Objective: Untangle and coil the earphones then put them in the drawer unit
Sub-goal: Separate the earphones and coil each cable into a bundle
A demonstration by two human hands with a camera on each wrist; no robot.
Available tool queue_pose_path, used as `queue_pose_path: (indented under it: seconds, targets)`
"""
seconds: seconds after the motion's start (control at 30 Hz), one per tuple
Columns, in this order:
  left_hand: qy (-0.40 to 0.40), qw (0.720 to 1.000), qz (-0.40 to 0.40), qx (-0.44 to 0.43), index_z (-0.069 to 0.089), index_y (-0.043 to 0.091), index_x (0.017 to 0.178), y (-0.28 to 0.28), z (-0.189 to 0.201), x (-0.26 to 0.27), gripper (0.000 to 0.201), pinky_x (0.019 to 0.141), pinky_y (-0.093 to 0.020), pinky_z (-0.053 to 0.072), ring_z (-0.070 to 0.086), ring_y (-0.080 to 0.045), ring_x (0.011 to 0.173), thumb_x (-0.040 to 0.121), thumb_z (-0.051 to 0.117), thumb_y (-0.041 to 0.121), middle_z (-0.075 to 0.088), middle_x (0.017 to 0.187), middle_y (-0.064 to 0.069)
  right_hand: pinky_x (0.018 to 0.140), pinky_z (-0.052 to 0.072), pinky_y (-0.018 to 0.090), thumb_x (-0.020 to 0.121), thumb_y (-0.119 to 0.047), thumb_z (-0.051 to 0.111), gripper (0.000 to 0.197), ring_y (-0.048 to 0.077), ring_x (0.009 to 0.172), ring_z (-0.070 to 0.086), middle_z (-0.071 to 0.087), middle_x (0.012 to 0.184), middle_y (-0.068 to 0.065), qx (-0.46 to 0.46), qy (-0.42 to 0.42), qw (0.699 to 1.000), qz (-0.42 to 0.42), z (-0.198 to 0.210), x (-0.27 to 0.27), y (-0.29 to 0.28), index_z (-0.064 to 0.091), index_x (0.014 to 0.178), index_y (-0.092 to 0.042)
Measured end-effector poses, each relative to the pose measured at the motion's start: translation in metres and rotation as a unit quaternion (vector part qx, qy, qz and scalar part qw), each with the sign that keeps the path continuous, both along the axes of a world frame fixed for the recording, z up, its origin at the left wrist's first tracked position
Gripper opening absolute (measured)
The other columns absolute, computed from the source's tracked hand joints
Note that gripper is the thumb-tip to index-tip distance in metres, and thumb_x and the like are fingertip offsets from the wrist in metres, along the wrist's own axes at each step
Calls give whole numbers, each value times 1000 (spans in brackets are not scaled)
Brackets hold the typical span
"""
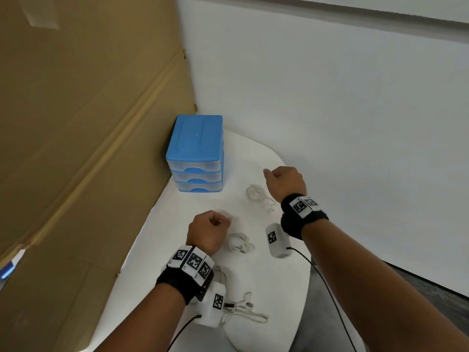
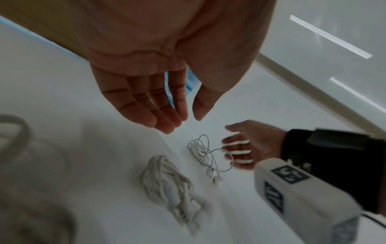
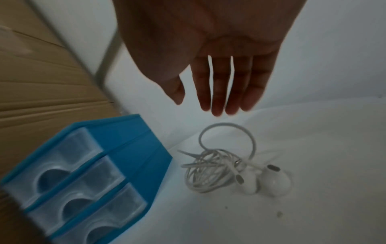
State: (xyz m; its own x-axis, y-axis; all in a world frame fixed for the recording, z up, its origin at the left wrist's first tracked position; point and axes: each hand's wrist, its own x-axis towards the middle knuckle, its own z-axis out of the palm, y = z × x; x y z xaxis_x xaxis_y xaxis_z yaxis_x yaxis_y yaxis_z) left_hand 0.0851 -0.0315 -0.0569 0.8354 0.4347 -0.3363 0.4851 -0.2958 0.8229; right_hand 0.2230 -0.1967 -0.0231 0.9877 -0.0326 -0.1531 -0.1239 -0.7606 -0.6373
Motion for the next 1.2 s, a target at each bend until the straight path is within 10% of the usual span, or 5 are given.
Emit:
queue_pose_path:
  seconds: [0.13,0.3,0.57,0.83,1.2]
  targets:
    - [-2,998,33,-56,70,23,67,-1,-5,15,14,80,-39,57,68,-23,77,80,73,25,71,75,4,74,46,31,88,-49,50,45,31,94,63,68,104,10,-88,119,985,87,-21,15,9,66,96,-8]
    - [-1,998,37,-57,68,22,69,-14,-10,32,11,81,-36,56,69,-24,79,79,73,23,72,77,1,92,49,39,86,-41,60,46,29,115,54,55,125,7,-191,34,970,147,-43,-2,16,57,126,-17]
    - [18,997,-67,-23,42,22,143,-32,-1,70,71,105,-36,44,55,-22,122,80,73,15,50,142,2,58,41,22,84,-16,64,6,19,69,60,65,71,-2,8,46,984,170,-48,-14,4,70,82,-15]
    - [38,978,-115,-171,70,12,114,-29,23,82,33,90,-36,53,66,-18,92,81,70,8,72,102,-7,43,42,17,81,-18,74,20,7,40,54,62,56,-4,99,55,977,181,-23,-19,-14,65,63,-24]
    - [-38,971,-207,-115,72,8,106,-22,71,43,24,87,-38,55,67,-19,86,82,74,7,74,101,-16,55,45,21,81,-19,78,16,13,61,58,66,70,7,214,98,952,195,31,-56,-31,67,79,-8]
